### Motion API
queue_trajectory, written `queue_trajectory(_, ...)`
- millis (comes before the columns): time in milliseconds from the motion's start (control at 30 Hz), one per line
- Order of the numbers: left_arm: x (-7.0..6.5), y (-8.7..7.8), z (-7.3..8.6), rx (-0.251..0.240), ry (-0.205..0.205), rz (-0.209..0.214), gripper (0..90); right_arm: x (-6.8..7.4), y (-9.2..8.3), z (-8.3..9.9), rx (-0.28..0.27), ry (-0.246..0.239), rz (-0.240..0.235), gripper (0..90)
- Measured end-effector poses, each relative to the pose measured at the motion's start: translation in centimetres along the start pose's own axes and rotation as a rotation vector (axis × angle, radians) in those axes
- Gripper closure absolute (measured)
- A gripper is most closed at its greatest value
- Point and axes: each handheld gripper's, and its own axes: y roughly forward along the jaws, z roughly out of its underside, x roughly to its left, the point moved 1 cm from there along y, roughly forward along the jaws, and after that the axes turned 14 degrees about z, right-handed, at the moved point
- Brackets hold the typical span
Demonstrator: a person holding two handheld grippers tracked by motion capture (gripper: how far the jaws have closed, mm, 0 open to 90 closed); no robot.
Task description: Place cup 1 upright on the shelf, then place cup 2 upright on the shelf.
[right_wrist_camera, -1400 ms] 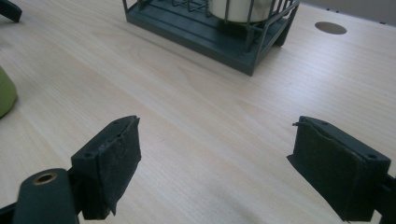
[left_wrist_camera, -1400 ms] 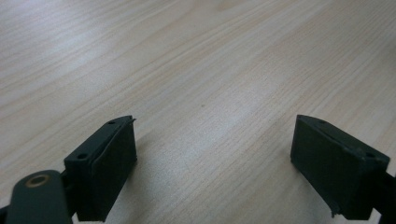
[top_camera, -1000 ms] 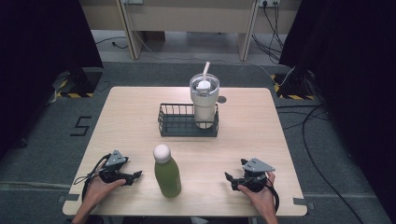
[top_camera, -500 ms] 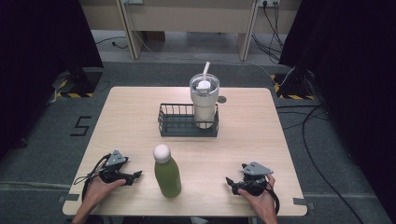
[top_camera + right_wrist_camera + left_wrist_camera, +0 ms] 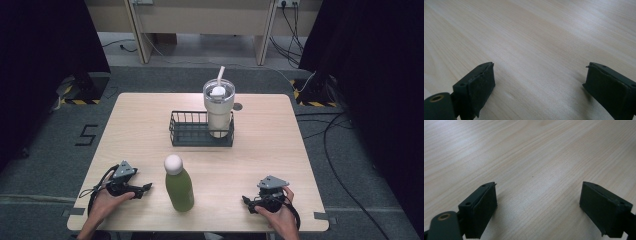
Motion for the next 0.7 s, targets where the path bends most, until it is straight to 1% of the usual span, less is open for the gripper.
queue_trajectory(533, -0.01, -0.04, 0.01, -0.005, -0.002, -0.001, 13.9, -0.05, 0.07, -0.04, 0.003, -0.002, -0.002, 7.7)
queue_trajectory(600, -0.14, -0.08, 0.03, -0.003, 0.019, 0.023, 15.1, -0.07, 0.08, -0.05, 0.002, -0.005, -0.002, 7.7)
queue_trajectory(633, -0.14, -0.08, 0.03, -0.003, 0.019, 0.023, 15.3, -0.07, 0.08, -0.05, 0.002, -0.005, -0.002, 7.7)
queue_trajectory(667, -0.24, -0.16, 0.07, -0.011, 0.032, 0.026, 15.3, -0.07, 0.08, -0.05, 0.002, -0.005, -0.002, 7.7)
queue_trajectory(700, -0.24, -0.16, 0.07, -0.011, 0.032, 0.026, 15.3, -0.07, 0.08, -0.05, 0.002, -0.005, -0.002, 7.7)
